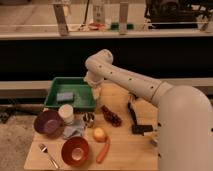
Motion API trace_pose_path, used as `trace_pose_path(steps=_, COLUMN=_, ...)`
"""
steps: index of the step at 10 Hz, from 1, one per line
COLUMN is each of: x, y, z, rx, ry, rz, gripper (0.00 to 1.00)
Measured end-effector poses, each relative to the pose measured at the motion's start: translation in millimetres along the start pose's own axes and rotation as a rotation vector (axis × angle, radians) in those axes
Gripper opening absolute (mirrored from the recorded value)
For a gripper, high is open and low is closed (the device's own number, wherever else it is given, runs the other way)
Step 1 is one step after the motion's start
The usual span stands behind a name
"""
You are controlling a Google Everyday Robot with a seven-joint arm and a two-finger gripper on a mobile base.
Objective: Wipe tray with sponge
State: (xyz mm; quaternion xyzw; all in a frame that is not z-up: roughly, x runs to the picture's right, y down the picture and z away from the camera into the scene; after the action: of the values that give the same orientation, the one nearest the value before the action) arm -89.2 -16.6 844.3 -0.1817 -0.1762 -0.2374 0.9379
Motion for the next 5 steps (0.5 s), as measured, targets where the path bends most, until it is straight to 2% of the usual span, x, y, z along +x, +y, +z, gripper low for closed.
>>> trace_pose_path(steps=3, x=4, y=-3, z=6, rx=-0.003, ry=0.006, rz=-0.030, gripper=0.80)
trace_pose_path(steps=5, x=-5, y=-10, z=13, rx=-0.005, ry=0.002, rz=-0.050, gripper=0.80)
